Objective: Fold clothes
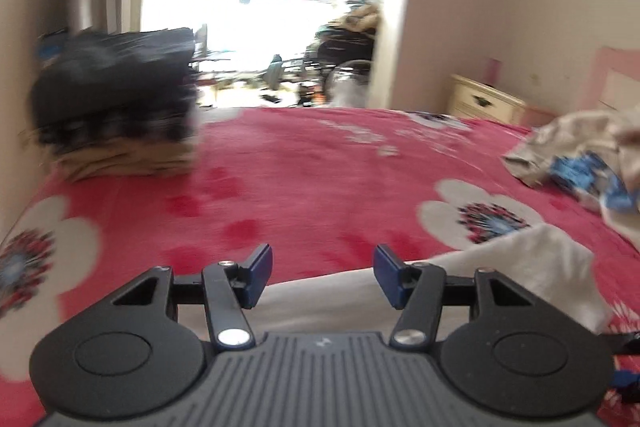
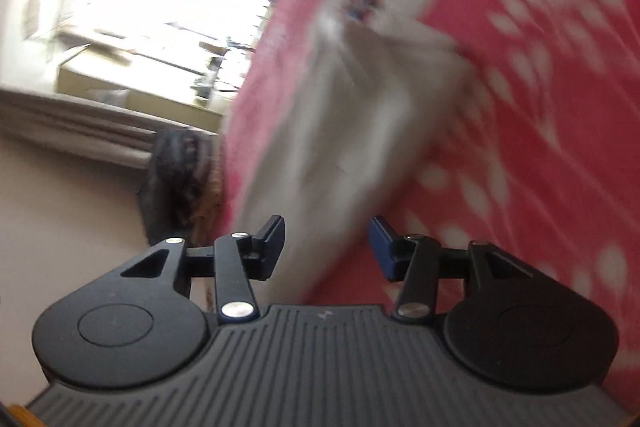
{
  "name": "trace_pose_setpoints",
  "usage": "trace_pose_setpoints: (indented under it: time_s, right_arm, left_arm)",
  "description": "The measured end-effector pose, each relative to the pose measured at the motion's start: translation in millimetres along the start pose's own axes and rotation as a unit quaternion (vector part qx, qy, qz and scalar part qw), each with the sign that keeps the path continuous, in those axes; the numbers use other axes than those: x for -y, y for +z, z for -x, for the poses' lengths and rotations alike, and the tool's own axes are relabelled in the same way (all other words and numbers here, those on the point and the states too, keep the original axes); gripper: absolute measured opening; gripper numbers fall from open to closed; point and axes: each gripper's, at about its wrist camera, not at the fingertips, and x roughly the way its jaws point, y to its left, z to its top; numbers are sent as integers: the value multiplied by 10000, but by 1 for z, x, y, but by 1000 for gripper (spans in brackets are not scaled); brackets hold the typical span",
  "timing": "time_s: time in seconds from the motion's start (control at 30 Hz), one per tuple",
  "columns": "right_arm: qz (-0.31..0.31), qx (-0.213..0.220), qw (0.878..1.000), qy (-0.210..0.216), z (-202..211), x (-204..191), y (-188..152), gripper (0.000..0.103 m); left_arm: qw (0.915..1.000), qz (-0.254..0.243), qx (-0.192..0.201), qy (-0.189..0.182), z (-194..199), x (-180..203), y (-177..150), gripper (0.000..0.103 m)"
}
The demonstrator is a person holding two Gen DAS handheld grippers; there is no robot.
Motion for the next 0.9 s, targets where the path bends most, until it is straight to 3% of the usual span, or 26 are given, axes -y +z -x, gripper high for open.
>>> trace_pose_setpoints:
  time_s: [0.1, 0.3, 0.77, 0.9]
  right_arm:
    - [-449, 111, 9989, -66, -1, 10, -4, 47]
    - [-674, 507, 9963, -166, -14, 12, -2, 47]
    - [-1053, 1116, 9882, 17, -35, 17, 5, 47]
    - [-988, 1278, 9864, 295, -48, 20, 20, 48]
  left_arm:
    - [9997, -165, -182, -67, -23, 20, -9, 57]
    - [9980, -304, -551, 96, -50, 22, -33, 58]
    - [9983, -349, -455, 143, -57, 20, -39, 58]
    - [9984, -326, -442, 120, -57, 18, -39, 58]
